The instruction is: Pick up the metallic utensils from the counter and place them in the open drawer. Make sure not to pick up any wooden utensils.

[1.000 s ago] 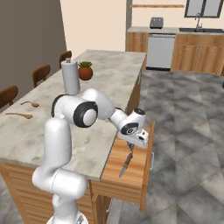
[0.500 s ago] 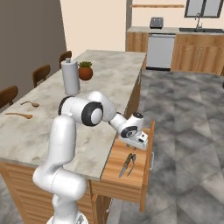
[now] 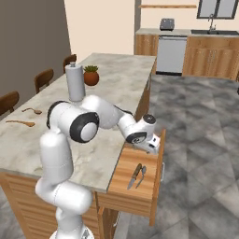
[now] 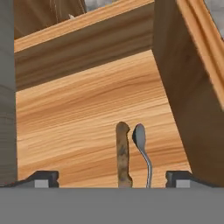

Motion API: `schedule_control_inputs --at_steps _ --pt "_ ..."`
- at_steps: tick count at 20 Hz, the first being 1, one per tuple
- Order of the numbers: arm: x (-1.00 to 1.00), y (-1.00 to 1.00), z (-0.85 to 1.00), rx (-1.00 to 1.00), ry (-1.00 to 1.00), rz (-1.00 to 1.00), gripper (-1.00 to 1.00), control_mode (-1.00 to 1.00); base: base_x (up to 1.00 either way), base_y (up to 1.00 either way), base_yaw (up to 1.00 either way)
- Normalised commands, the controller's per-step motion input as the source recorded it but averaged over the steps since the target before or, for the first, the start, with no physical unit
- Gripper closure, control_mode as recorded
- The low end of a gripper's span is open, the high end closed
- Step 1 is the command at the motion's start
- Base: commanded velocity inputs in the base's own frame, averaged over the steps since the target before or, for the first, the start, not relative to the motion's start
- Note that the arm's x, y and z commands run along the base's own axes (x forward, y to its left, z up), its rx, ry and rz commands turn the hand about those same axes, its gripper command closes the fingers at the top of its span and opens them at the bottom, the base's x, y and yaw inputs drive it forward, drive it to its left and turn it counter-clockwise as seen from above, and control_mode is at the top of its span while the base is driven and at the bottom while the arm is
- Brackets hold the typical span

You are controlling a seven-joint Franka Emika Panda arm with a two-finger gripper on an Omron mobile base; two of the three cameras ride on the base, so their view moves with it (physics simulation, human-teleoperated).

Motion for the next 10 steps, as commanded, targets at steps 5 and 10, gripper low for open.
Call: schedule_control_inputs --at_steps 5,10 --pt "-0.99 0.19 1.00 -0.05 -0.40 -0.01 -1.00 -1.00 0.00 0.00 0.00" --pt "-1.00 0.35 1.00 -0.12 -0.43 0.00 -1.00 -1.00 0.00 0.00 0.00"
